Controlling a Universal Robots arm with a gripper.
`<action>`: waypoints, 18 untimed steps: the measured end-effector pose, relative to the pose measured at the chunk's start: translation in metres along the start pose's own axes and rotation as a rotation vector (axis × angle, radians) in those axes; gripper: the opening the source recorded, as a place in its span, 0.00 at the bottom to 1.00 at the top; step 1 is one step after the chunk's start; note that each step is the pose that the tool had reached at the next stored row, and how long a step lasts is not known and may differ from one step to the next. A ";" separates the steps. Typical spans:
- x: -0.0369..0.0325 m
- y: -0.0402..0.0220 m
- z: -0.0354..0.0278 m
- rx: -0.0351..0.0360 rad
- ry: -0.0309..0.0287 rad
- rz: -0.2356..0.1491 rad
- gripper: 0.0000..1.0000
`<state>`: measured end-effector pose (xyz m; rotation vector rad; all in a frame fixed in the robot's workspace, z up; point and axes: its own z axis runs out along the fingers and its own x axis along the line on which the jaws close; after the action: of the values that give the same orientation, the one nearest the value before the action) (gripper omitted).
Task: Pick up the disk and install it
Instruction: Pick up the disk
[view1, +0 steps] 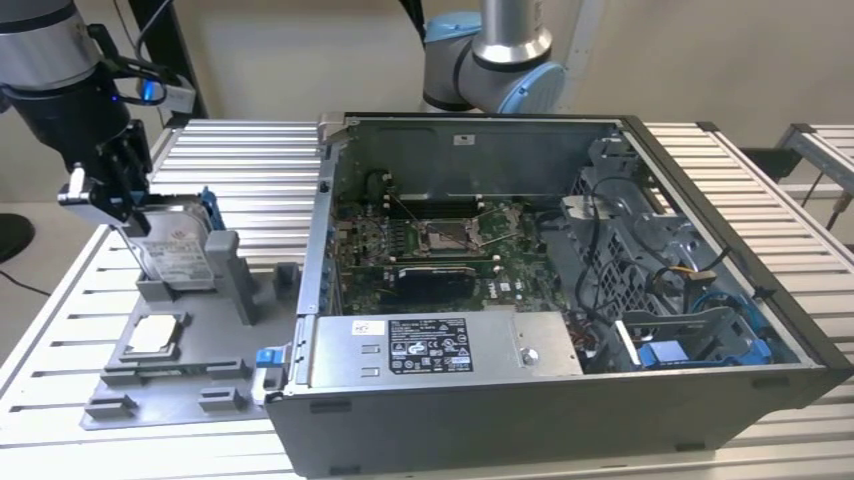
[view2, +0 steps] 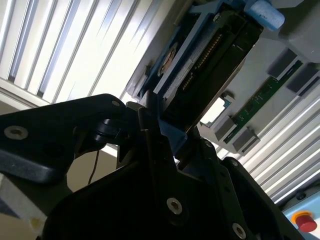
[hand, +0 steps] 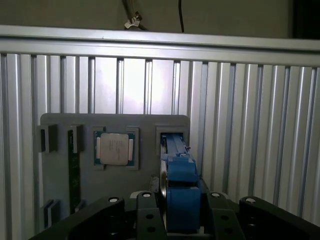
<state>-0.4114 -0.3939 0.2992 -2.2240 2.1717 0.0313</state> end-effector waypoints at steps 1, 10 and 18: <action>0.0000 0.0000 -0.0005 0.0001 -0.0001 0.000 0.00; -0.0002 -0.0001 -0.0068 0.0003 -0.0002 0.000 0.00; -0.0004 -0.0002 -0.0115 0.0002 -0.0001 0.000 0.00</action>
<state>-0.4114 -0.3940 0.3107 -2.2239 2.1715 0.0313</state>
